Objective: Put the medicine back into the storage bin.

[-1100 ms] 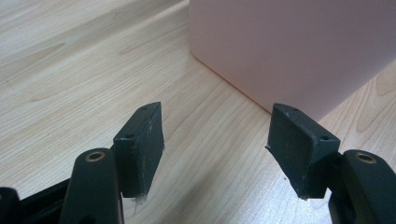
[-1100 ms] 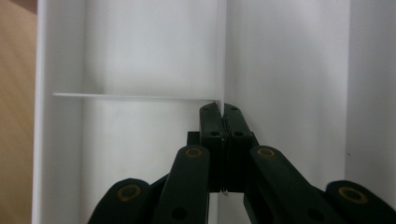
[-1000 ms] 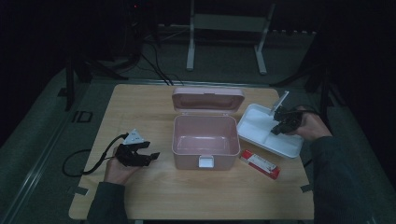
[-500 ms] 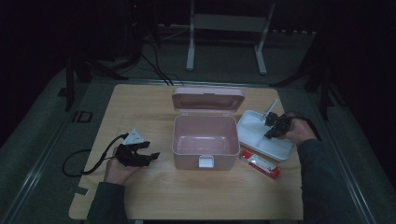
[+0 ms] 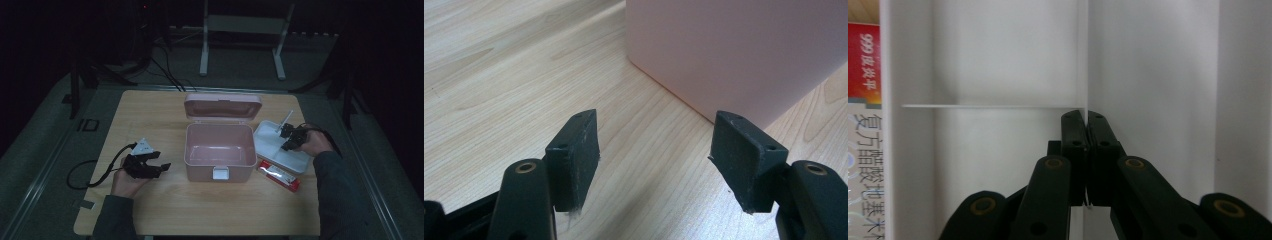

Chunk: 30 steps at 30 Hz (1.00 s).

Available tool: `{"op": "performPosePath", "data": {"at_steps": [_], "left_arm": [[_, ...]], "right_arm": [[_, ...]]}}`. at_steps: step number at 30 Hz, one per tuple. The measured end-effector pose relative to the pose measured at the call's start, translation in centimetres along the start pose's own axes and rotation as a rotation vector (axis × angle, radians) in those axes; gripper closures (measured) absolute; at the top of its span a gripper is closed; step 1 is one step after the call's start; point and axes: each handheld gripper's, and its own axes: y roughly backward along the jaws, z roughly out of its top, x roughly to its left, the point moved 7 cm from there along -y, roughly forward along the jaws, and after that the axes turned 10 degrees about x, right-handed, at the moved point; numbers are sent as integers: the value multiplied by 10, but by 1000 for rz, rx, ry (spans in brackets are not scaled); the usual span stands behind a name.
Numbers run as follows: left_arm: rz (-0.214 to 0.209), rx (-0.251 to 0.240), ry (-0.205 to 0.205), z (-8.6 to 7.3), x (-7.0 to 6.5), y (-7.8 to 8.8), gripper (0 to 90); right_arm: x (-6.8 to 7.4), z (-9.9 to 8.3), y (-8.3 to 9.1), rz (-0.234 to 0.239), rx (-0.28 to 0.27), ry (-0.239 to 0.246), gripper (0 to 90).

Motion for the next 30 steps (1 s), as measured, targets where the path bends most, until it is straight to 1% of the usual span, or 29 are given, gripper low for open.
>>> {"op": "performPosePath", "data": {"at_steps": [2, 3, 4, 6, 8, 14, 16, 19, 22, 24, 26, 27, 28, 29, 30], "left_arm": [[0, 0, 0, 0, 0, 1, 356], [0, -1, 1, 0, 0, 1, 356], [0, -1, 1, 0, 0, 1, 356], [1, 0, 1, 0, 0, 0, 356], [0, 1, 1, 0, 0, 0, 356], [2, 1, -1, 0, 0, 1, 356], [3, -4, 2, 0, 1, 1, 356], [0, -1, 5, -1, 0, 0, 356], [-1, -1, 5, 0, 0, 0, 356], [0, -1, 3, -1, 0, 0, 356], [1, -1, 4, -1, 0, 0, 356], [1, 0, 5, -1, 0, 0, 356], [1, 1, 4, -1, 0, 0, 356], [1, 1, 3, -1, 0, 0, 356], [1, -1, 4, -1, 0, 0, 356]], "right_arm": [[-1, -1, -1, -20, -1, -4, 860], [-2, -1, 0, -26, -4, -11, 828], [-3, -1, 1, -33, -9, -18, 815], [-3, -2, 6, -29, -23, -27, 811], [-3, -2, 11, -36, -35, -29, 802], [3, -4, 24, -20, -82, -38, 775], [8, -7, 29, -7, -102, -48, 763], [15, -10, 36, 1, -120, -54, 752], [22, -11, 41, 10, -133, -51, 737], [27, -11, 45, 28, -148, -55, 734], [34, -9, 49, 58, -170, -44, 727], [37, -8, 51, 68, -171, -43, 726], [40, -6, 52, 72, -172, -39, 722], [43, -5, 53, 68, -169, -20, 718], [45, -4, 53, 65, -167, -15, 714]]}}
